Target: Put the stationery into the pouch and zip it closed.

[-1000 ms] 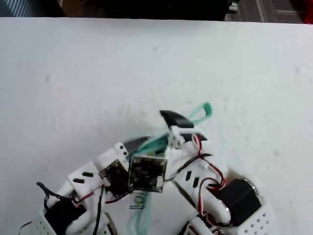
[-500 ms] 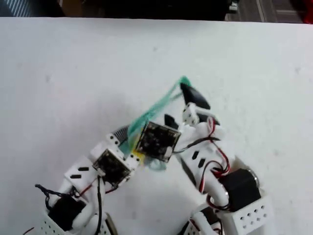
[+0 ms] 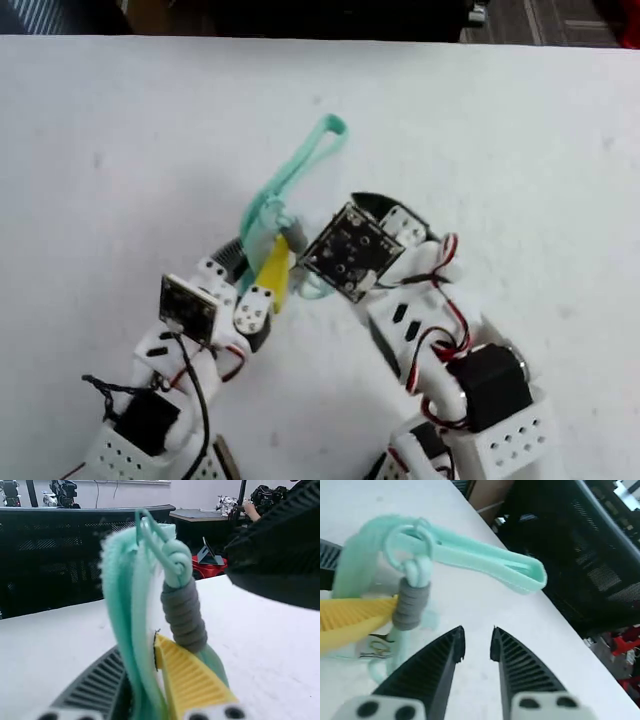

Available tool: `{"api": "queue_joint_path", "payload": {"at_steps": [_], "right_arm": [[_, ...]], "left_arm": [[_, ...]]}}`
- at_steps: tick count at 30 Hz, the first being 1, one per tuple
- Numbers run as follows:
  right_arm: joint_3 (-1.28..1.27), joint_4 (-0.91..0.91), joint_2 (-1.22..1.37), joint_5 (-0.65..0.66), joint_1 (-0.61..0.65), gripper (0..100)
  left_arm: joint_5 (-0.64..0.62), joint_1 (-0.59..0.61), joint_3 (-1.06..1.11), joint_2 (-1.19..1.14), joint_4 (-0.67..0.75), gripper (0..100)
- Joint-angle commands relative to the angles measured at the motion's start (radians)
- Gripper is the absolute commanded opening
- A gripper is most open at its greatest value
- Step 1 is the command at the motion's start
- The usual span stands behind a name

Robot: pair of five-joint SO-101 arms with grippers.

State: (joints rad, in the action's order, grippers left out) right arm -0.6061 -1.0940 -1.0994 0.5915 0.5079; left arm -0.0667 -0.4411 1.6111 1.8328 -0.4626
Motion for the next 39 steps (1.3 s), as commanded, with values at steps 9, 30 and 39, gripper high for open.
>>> {"api": "queue_joint_path", "payload": {"at_steps": [9,30,39], "right_arm": [[0.009,0.016,0.001,-0.218,0.213,12.2],[-0.114,0.180,0.001,-0.253,0.213,12.3],[-0.115,0.186,0.002,-0.253,0.213,11.8]], "left_arm": [[-0.009,0.008,0.003,-0.005,0.012,2],[-0.009,0.008,0.003,-0.005,0.011,2],[-0.009,0.008,0.003,-0.005,0.011,2]]}}
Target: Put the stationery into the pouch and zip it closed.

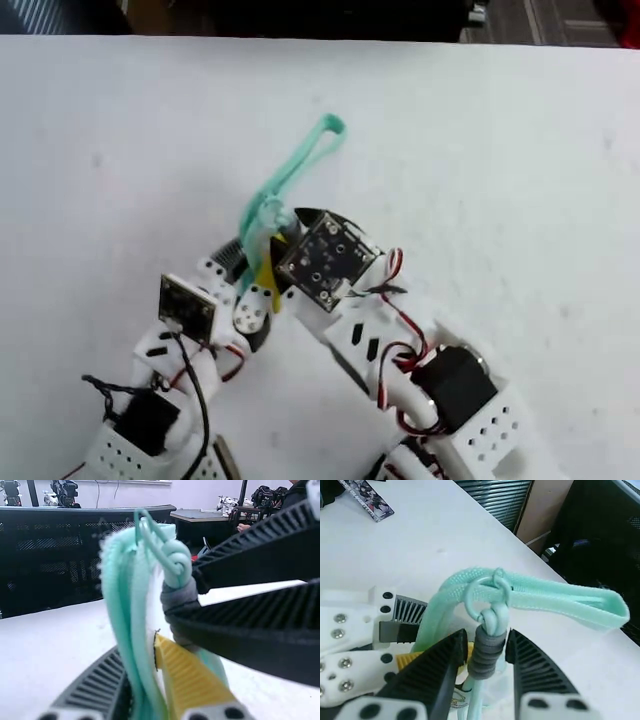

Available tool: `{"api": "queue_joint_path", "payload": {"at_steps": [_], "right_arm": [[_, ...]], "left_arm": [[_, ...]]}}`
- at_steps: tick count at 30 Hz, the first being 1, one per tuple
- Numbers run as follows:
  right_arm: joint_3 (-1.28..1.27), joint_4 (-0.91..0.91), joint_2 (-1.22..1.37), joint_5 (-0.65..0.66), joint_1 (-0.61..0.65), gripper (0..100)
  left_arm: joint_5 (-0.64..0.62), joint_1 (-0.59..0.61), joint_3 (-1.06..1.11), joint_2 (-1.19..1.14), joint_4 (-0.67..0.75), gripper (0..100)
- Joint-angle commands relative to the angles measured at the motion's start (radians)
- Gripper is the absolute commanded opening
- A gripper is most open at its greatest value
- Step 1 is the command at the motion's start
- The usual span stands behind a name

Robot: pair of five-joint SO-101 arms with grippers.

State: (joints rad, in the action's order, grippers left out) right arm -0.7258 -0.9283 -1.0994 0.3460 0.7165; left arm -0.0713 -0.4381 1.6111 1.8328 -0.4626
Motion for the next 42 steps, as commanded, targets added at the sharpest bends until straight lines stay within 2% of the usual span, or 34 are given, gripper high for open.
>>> {"api": "queue_joint_path", "payload": {"at_steps": [1,6,13,18,29,32,37,42], "right_arm": [[0.005,0.021,0.002,-0.008,0.004,11.8],[0.005,0.021,0.002,0.000,0.004,4.0],[-0.058,0.076,0.002,0.000,0.004,7.1],[-0.098,0.119,0.002,-0.006,0.004,13.1],[-0.097,0.142,-0.010,0.000,0.002,4.1],[-0.078,0.140,-0.002,-0.003,0.002,6.4],[-0.075,0.119,-0.001,-0.008,0.002,15.6],[-0.069,0.097,-0.010,-0.008,0.002,14.2]], "left_arm": [[-0.005,0.005,0.003,-0.005,0.011,2],[-0.005,0.005,0.003,-0.005,0.011,2],[-0.005,0.005,0.003,-0.005,0.011,2],[-0.005,0.005,0.003,-0.005,0.011,2],[-0.005,0.005,0.003,-0.005,0.011,2],[-0.005,0.005,0.003,-0.005,0.011,2],[-0.005,0.005,0.003,-0.005,0.011,2],[-0.005,0.005,0.003,-0.005,0.011,2]]}}
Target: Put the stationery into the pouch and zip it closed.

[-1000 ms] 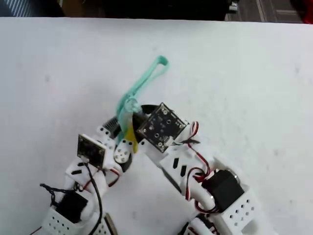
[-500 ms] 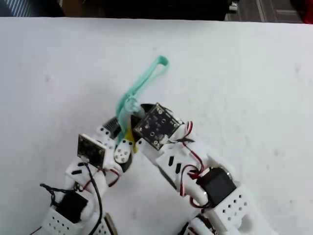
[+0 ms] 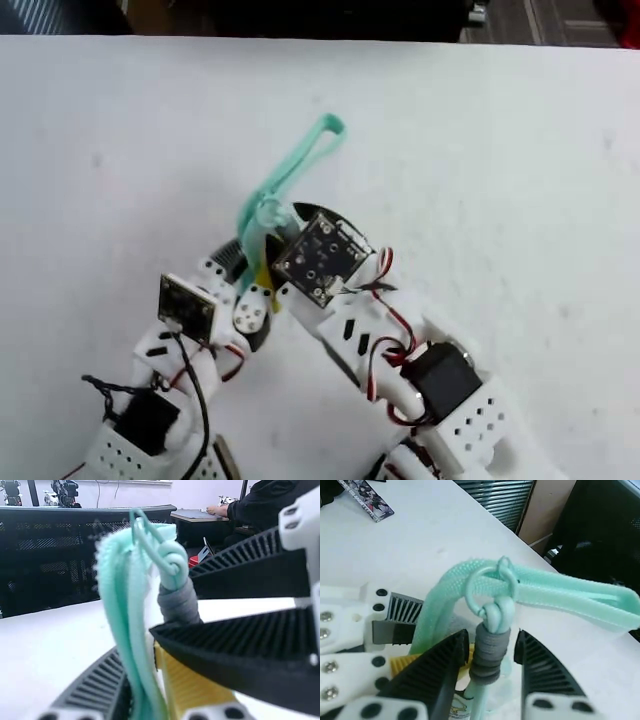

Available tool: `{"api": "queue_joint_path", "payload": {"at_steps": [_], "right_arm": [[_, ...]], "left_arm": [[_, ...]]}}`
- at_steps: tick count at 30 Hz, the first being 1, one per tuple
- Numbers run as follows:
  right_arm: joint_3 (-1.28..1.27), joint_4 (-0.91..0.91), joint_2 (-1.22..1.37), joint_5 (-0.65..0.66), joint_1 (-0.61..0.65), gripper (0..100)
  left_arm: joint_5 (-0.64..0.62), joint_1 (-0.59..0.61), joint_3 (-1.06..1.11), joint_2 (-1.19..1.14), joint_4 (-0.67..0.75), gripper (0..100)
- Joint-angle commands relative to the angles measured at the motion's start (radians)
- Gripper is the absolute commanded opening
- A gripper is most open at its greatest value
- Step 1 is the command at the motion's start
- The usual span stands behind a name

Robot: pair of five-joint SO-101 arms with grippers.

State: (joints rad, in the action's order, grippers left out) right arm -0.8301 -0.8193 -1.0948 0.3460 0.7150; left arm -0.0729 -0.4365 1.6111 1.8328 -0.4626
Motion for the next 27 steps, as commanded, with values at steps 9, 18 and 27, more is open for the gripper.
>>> {"api": "queue_joint_path", "payload": {"at_steps": [9,18,27], "right_arm": [[0.035,-0.008,-0.015,-0.008,0.004,11.9],[0.178,-0.074,-0.015,-0.006,0.004,1.6],[0.299,-0.160,-0.005,0.002,-0.104,1.7]], "left_arm": [[-0.003,0.004,0.003,-0.005,0.011,2],[0.049,0.004,-0.046,-0.005,-0.032,4],[-0.087,0.004,-0.281,-0.005,-0.324,19]]}}
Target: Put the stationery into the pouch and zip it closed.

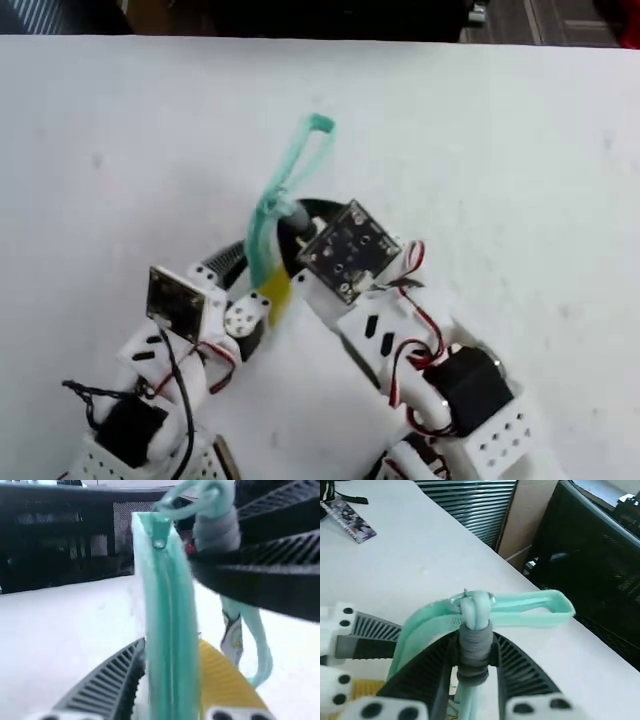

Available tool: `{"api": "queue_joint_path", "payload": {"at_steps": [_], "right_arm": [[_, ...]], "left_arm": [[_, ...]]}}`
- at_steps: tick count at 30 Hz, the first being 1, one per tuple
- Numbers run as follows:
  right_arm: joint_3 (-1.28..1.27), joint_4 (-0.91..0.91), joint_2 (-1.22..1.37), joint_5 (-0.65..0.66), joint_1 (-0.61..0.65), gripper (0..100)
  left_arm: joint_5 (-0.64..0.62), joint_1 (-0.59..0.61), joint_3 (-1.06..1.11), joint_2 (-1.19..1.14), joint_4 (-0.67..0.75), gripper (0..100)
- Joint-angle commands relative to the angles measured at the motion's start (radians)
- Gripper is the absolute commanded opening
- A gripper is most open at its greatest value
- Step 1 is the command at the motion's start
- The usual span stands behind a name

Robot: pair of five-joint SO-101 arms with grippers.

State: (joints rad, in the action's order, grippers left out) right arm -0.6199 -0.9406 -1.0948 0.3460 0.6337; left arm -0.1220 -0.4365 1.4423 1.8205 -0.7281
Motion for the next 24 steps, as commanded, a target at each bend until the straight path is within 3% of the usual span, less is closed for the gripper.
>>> {"api": "queue_joint_path", "payload": {"at_steps": [1,9,15,24], "right_arm": [[0.109,-0.065,-0.005,0.002,-0.022,1.7],[0.195,-0.197,-0.004,0.002,0.054,1.7],[0.195,-0.206,-0.004,0.002,0.058,1.7],[0.210,-0.019,0.093,0.051,-0.050,1.7]], "left_arm": [[-0.038,0.004,-0.117,0.007,-0.055,19],[-0.038,-0.005,-0.120,0.007,0.046,18],[-0.038,-0.007,-0.123,0.007,0.049,5],[0.025,-0.093,-0.120,0.007,0.018,2]]}}
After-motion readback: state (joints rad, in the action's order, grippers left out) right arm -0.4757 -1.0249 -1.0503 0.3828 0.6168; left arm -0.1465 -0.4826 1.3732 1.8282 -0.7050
